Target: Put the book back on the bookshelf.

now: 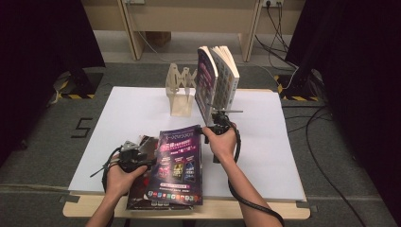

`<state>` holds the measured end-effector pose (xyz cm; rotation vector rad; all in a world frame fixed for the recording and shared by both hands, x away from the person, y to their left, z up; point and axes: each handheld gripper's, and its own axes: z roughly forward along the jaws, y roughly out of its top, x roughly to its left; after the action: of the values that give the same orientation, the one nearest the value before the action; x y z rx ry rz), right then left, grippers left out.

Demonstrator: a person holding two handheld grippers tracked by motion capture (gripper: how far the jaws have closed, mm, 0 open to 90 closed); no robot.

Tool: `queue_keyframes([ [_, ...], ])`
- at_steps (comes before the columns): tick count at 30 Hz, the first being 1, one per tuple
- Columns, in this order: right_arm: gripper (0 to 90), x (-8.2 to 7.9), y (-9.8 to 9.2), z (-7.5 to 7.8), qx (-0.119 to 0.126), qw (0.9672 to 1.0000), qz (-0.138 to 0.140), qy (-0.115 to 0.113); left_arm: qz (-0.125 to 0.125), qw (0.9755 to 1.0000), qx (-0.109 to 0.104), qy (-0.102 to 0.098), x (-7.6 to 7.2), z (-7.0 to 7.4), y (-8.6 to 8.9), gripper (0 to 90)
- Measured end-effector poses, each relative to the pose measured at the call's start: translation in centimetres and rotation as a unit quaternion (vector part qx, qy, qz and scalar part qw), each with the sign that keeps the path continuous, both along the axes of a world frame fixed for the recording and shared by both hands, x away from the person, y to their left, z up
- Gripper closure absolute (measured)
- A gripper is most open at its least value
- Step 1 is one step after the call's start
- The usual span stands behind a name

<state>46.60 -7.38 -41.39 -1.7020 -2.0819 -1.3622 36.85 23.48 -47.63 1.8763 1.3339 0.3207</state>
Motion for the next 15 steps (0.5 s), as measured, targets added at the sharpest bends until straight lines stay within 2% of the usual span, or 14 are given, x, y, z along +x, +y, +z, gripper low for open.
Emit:
queue_keyframes([
  [15, 84.8, -0.8, -0.4, 1.8, 0.013, 0.9987, -0.004, -0.048, 0.005, 1.0, -0.006, -0.003, 0.0, 0.1, 0.0, 44.1],
])
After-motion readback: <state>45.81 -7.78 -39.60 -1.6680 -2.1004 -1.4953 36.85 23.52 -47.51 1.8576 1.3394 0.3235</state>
